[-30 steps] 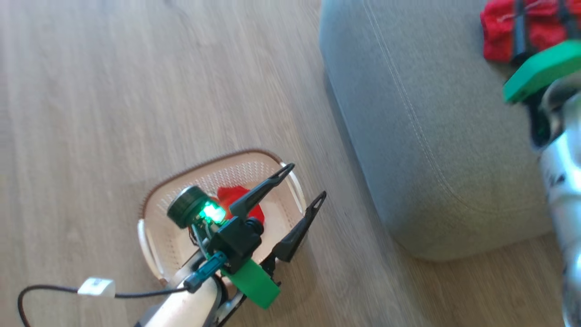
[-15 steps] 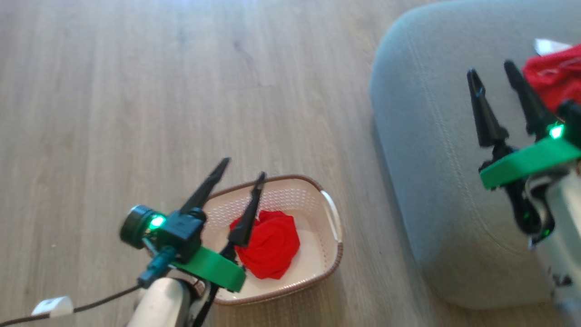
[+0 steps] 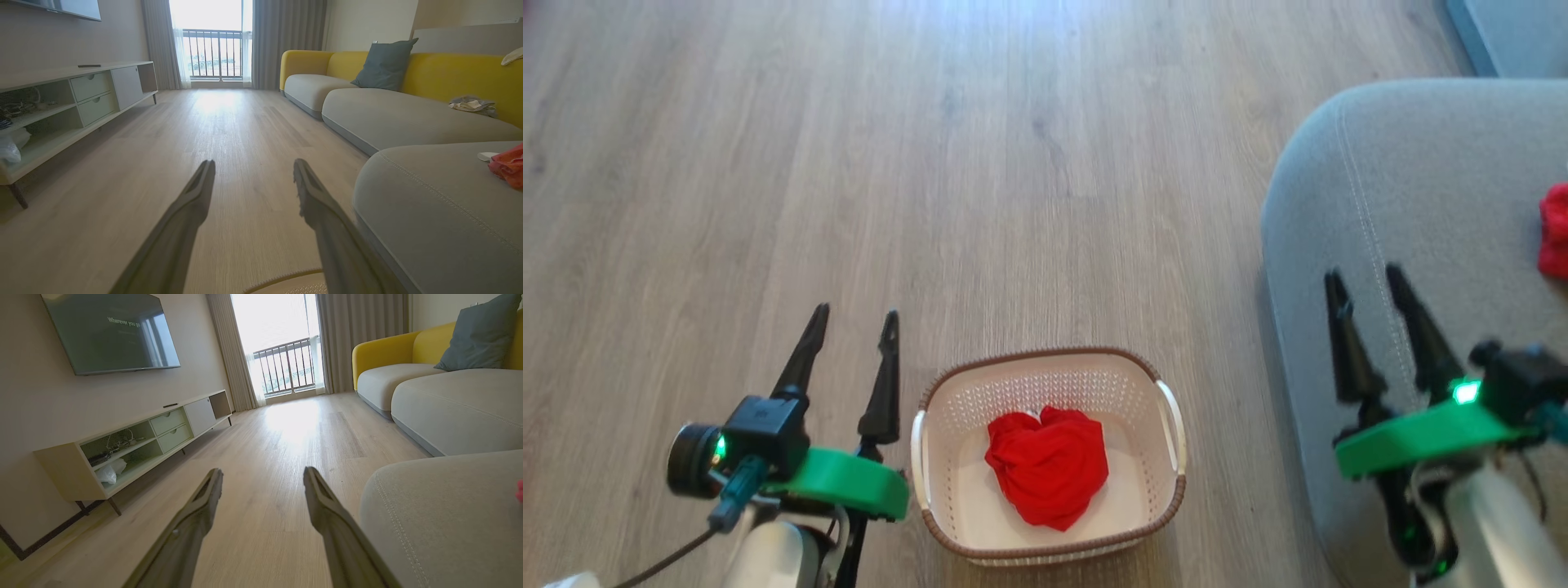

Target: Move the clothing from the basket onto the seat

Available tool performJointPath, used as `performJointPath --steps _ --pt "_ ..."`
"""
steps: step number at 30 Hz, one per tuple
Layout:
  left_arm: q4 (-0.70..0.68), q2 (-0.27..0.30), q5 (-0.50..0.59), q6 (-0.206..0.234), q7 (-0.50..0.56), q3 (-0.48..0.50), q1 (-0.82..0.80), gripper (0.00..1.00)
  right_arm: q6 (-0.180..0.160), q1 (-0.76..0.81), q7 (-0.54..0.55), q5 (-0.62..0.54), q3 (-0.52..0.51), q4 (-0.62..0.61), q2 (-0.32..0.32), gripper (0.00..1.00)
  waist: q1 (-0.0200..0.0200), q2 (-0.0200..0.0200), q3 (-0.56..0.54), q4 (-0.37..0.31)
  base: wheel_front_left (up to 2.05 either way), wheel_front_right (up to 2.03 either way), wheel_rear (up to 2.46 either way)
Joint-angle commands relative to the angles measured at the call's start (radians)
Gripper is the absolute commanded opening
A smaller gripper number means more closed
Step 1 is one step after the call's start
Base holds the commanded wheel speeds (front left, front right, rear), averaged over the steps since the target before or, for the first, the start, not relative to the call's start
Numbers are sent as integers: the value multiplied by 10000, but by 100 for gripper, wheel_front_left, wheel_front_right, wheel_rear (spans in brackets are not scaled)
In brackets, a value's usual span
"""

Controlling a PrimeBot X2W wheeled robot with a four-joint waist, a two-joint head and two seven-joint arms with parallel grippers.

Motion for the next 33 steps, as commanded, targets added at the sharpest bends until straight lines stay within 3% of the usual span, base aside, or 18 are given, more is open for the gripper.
performJointPath --steps 1,13,33 --pt "-262 -33 -71 185 -49 456 -202 100 -2 78 -89 -174 87 -356 102 100 1 0 -124 100 0 0 0" --pt "391 -35 -238 393 -49 639 340 100 -2 1225 -89 -1317 -762 -68 873 100 1 0 -305 204 0 0 0" --pt "767 -35 -220 355 -49 363 396 100 -2 1366 -89 -1676 -983 201 1124 100 1 0 -111 314 0 0 0"
